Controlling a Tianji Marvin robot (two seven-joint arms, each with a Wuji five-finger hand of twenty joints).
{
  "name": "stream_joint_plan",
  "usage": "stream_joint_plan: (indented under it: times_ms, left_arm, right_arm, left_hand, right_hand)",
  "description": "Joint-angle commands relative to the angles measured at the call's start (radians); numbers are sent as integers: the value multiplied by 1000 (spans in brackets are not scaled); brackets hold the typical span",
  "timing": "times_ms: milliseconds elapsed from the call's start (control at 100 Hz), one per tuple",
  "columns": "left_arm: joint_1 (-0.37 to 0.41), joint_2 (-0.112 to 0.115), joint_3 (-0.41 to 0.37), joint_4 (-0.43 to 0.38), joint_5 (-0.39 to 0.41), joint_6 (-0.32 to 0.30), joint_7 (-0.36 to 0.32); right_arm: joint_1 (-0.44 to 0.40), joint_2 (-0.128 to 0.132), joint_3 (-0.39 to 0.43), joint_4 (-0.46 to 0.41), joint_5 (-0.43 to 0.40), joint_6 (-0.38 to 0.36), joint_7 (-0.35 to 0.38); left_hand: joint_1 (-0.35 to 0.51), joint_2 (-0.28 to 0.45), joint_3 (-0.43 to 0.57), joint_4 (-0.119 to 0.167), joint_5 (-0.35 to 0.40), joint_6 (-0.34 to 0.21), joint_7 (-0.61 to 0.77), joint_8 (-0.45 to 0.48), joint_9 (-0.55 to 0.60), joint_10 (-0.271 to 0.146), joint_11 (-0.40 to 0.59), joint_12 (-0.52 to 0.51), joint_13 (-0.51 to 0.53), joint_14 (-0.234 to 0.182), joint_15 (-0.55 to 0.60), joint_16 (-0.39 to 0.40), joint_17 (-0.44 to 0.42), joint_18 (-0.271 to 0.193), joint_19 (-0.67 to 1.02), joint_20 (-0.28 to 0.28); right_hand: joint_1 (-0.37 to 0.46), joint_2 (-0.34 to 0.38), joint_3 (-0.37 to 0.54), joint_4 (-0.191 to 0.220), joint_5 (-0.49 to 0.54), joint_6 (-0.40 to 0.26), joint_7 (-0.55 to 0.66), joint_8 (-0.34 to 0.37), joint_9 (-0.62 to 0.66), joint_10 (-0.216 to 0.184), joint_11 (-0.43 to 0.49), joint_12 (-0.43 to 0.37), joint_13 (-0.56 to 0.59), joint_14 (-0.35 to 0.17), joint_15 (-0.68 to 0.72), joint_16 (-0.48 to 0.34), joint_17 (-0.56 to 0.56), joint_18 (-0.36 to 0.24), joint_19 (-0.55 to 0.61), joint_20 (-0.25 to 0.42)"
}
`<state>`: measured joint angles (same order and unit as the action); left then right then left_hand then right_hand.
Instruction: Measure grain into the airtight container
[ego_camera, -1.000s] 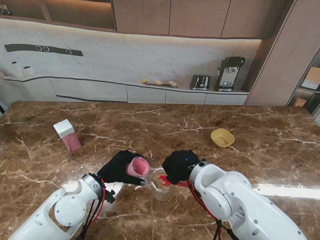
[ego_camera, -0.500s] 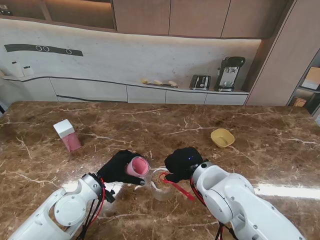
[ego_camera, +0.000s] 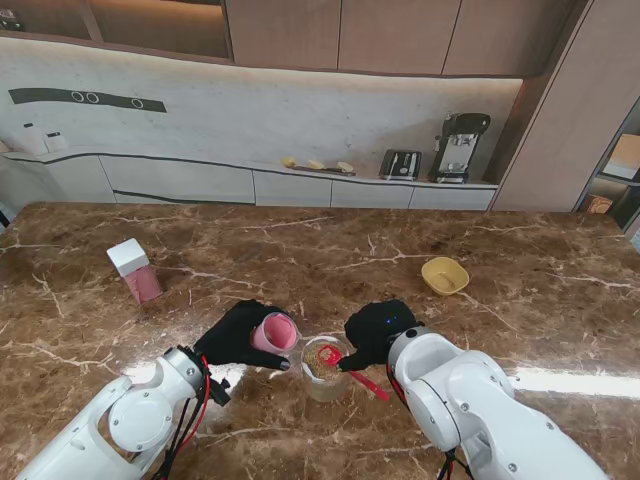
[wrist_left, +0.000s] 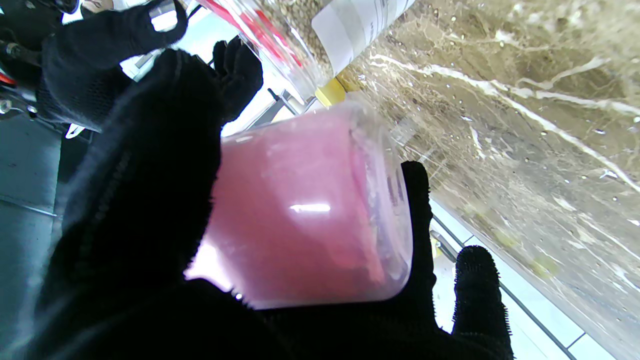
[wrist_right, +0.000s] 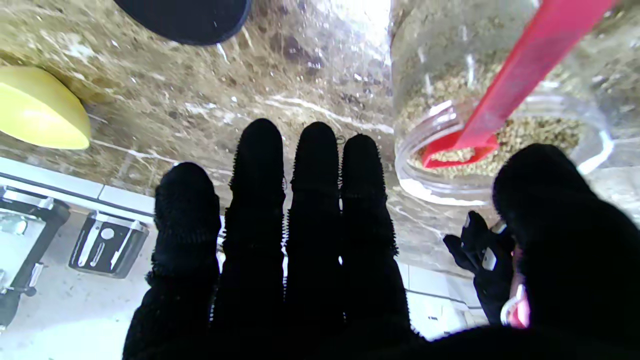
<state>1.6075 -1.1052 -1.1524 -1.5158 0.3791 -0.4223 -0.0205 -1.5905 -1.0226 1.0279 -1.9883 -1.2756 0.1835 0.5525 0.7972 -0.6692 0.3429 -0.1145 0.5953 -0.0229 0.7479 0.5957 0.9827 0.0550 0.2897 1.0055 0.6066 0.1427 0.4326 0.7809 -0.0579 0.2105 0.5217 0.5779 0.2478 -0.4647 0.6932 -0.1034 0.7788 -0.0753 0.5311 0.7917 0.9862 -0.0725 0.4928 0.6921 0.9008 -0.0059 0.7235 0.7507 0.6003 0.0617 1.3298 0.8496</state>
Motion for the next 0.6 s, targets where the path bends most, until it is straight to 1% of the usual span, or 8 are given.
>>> stream_joint_plan:
  times_ms: [0, 130, 330, 430, 460, 500, 560, 590]
  left_arm:
    - [2, -2, 2, 5, 2, -3, 1]
    - [2, -2, 2, 5, 7, -3, 2]
    - [2, -2, 3, 7, 8, -4, 5]
    - [4, -3, 3, 6, 8, -2, 5]
    - [4, -3, 2, 6, 8, -2, 5]
    - [4, -3, 2, 6, 8, -2, 6]
    - [4, -3, 2, 6, 8, -2, 7]
    - [4, -3, 2, 7, 8, -2, 7]
  right_arm:
    - [-2, 2, -4, -2, -1, 14, 38]
    - [11, 6, -14, -8, -4, 19, 98]
    - [32, 9, -33, -4, -9, 12, 138]
    - [38, 10, -40, 1, -6, 9, 137]
    - [40, 10, -42, 1, -6, 7, 139]
    - [44, 11, -45, 1, -3, 6, 144]
    - [46, 12, -48, 2, 3, 6, 145]
    - [46, 12, -49, 3, 5, 5, 142]
  left_hand:
    - [115, 203, 251, -30, 181, -271, 142, 22, 101, -99, 20, 17, -22, -20, -29, -7, -19, -4, -26, 3]
    - [116, 203, 250, -29, 182, -270, 143, 22, 101, -98, 20, 17, -22, -19, -29, -7, -19, -3, -27, 2]
    - [116, 203, 250, -29, 182, -269, 142, 22, 101, -96, 20, 17, -23, -16, -29, -7, -20, -3, -28, 2]
    - [116, 203, 250, -29, 183, -267, 142, 22, 102, -97, 20, 17, -22, -17, -28, -6, -19, -3, -28, 2]
    - [116, 203, 250, -29, 183, -268, 142, 22, 103, -98, 21, 17, -22, -17, -28, -6, -19, -3, -28, 3]
    - [115, 204, 249, -29, 182, -269, 141, 22, 103, -99, 21, 17, -21, -16, -27, -6, -18, -2, -27, 3]
    - [115, 203, 249, -29, 183, -268, 142, 22, 102, -97, 21, 18, -21, -16, -27, -6, -19, -2, -27, 3]
    - [115, 203, 250, -29, 183, -269, 142, 22, 101, -98, 20, 18, -21, -17, -26, -5, -18, -3, -27, 4]
  right_hand:
    - [-55, -1, -21, 37, 19, 20, 3, 14, 31, 17, -2, -12, 60, 14, -4, -21, 25, 14, 8, 0]
    - [-46, -13, -29, 40, 47, 17, 18, 19, 68, 14, 12, -10, 93, 10, 17, -15, 50, 8, 36, 1]
    - [7, -47, -37, 40, 90, -2, 62, 43, 115, 1, 45, 14, 127, 0, 72, 6, 73, -1, 85, -6]
    - [94, -74, -1, 42, 144, -15, 110, 65, 172, -4, 76, 36, 167, -2, 124, 21, 98, 1, 130, -11]
    - [113, -85, 36, 36, 162, -17, 120, 67, 191, -3, 82, 41, 181, -2, 141, 24, 108, 2, 146, -15]
    - [122, -103, 89, -12, 166, -23, 137, 35, 203, -1, 80, 46, 189, -1, 150, 21, 111, 3, 156, -28]
    - [127, -116, 109, -22, 164, -24, 142, 23, 206, 1, 78, 48, 190, -1, 152, 20, 110, 3, 158, -31]
    - [130, -134, 140, -47, 161, -29, 158, 4, 210, 2, 77, 51, 191, 0, 156, 21, 109, 4, 161, -34]
